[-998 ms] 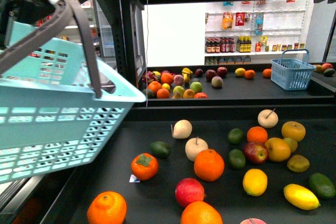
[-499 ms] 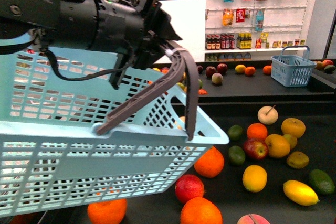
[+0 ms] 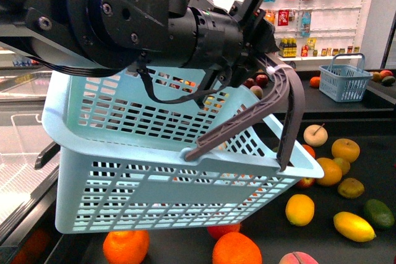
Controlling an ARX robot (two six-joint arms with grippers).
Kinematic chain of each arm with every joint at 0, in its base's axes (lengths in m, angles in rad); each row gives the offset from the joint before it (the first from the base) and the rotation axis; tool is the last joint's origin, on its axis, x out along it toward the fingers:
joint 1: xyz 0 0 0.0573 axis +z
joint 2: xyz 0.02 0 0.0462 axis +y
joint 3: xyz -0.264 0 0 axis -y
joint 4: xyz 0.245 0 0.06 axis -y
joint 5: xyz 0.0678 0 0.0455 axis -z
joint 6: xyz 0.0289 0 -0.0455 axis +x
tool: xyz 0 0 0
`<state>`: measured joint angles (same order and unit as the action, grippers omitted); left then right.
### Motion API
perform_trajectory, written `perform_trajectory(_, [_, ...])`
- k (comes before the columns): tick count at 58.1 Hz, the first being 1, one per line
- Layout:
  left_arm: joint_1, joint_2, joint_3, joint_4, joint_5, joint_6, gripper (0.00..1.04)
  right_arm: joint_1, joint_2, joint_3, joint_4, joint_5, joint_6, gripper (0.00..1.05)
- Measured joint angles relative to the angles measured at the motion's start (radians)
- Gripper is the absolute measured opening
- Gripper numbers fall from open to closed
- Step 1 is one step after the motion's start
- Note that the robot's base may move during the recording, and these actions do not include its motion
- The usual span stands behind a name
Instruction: Pick lemon from shelf
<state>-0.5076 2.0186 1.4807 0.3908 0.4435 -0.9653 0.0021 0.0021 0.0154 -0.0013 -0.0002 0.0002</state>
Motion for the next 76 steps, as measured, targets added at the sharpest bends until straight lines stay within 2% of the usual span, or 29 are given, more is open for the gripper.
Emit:
perform_trajectory(6, [-0.013,0.005,0.000,0.000,-0.001,0.003,0.10,0.000,0.000,0.000,0.000,0.001,0.000,0.97])
perform_trajectory(8, [-0.014,0.005,0.000,0.000,0.000,0.006,0.10,0.016,0.021,0.008,-0.033,0.066,0.027,0.97])
perform_trajectory(10, [-0.015,0.005,0.000,0.001,0.000,0.011,0.10,0.035,0.086,0.045,-0.105,0.180,0.072,0.97])
perform_trajectory(12, [-0.015,0.005,0.000,0.001,-0.002,0.013,0.10,0.021,0.162,0.066,-0.112,0.226,0.111,0.97])
perform_trajectory(14, [-0.015,0.005,0.000,0.001,-0.002,0.016,0.10,-0.010,0.245,0.089,-0.090,0.220,0.145,0.97])
perform_trajectory(19, [-0.015,0.005,0.000,0.001,-0.005,0.023,0.10,-0.147,0.515,0.164,0.054,0.094,0.188,0.97])
perform_trajectory(28, [-0.014,0.005,0.000,0.002,-0.006,0.027,0.10,-0.365,1.042,0.384,0.325,-0.118,0.168,0.97])
perform_trajectory(30, [-0.014,0.005,0.000,0.002,-0.006,0.030,0.10,-0.407,1.204,0.478,0.350,-0.168,0.156,0.97])
perform_trajectory(34, [-0.013,0.005,0.000,0.002,-0.007,0.027,0.10,-0.439,1.428,0.618,0.361,-0.198,0.121,0.97])
perform_trajectory(44, [-0.013,0.005,0.000,0.002,-0.006,0.029,0.10,-0.435,1.827,0.925,0.263,-0.254,0.011,0.97])
perform_trajectory(53, [-0.013,0.005,0.000,0.002,-0.005,0.029,0.10,-0.364,2.113,1.197,0.210,-0.266,-0.086,0.97])
perform_trajectory(61, [-0.013,0.005,0.000,0.002,-0.006,0.029,0.10,-0.311,2.287,1.355,0.193,-0.244,-0.153,0.97])
perform_trajectory(72, [-0.013,0.005,0.000,0.002,-0.006,0.029,0.10,-0.264,2.476,1.504,0.175,-0.271,-0.228,0.97])
perform_trajectory(76, [-0.013,0.005,0.000,0.002,-0.005,0.029,0.10,-0.252,2.544,1.569,0.153,-0.242,-0.230,0.97])
